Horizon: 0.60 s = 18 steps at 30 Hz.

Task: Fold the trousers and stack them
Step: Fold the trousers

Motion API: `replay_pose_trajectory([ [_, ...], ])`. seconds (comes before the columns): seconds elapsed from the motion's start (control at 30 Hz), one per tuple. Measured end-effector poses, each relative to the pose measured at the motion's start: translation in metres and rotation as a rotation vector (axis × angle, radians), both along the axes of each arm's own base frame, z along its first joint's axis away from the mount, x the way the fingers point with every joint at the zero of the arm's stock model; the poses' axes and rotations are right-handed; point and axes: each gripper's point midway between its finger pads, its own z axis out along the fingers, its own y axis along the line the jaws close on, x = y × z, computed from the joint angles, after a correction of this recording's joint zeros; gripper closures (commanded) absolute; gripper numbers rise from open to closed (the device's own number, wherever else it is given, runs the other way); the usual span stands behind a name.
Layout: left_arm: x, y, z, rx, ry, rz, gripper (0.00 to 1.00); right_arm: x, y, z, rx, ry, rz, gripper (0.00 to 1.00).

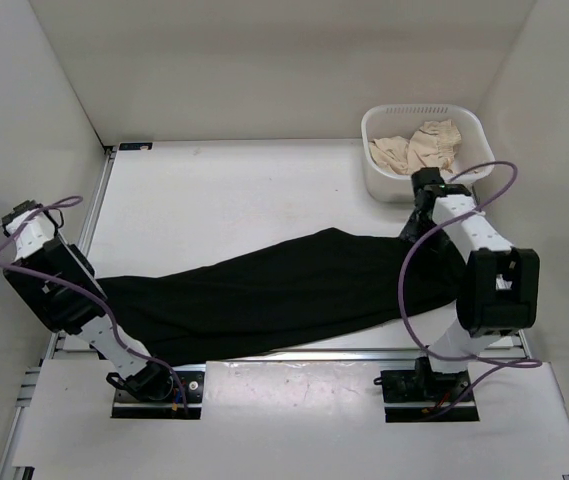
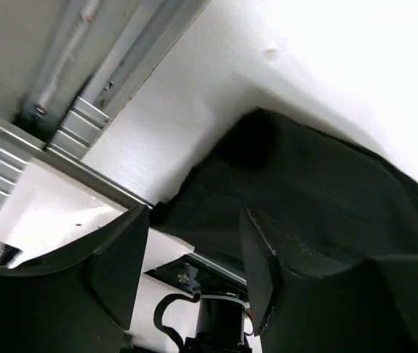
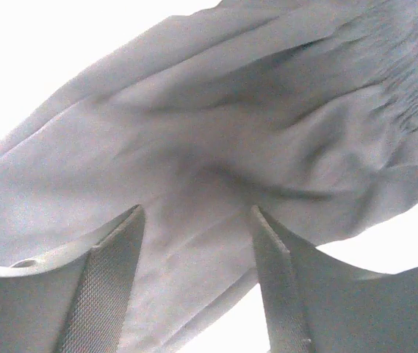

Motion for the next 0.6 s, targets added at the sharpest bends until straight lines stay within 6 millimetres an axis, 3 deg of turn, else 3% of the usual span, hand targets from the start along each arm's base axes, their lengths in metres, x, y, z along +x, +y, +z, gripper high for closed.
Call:
replay_pose_trajectory([
  [0.1,0.015,-0.009,0.026,0.046,-0.065,-0.053,0.37,0.004,0.040,0.018,-0.013,-0.068,0.135,0.45],
  [0.2,0.022,-0.051,0.037,0.038,-0.111,-0.174,0.40,0.013,0.098,0.015,0.024,-0.071,0.265,0.59],
  [0.27,0.005,-0.086,0.018,0.003,-0.062,-0.261,0.41,0.024,0.135,-0.002,0.065,-0.045,0.312,0.67],
  [0.37,-0.054,-0.121,-0.029,-0.100,0.150,-0.323,0.41,0.032,0.179,-0.044,0.144,0.019,0.326,0.75],
  [0.4,-0.073,-0.126,-0.040,-0.121,0.220,-0.326,0.41,0.028,0.186,-0.058,0.158,0.055,0.321,0.77],
  [0.47,-0.097,-0.128,-0.052,-0.129,0.307,-0.329,0.42,0.031,0.197,-0.063,0.182,0.076,0.295,0.85],
  [0.6,-0.097,-0.118,-0.062,-0.069,0.336,-0.349,0.42,0.045,0.211,-0.065,0.247,0.077,0.190,1.00],
])
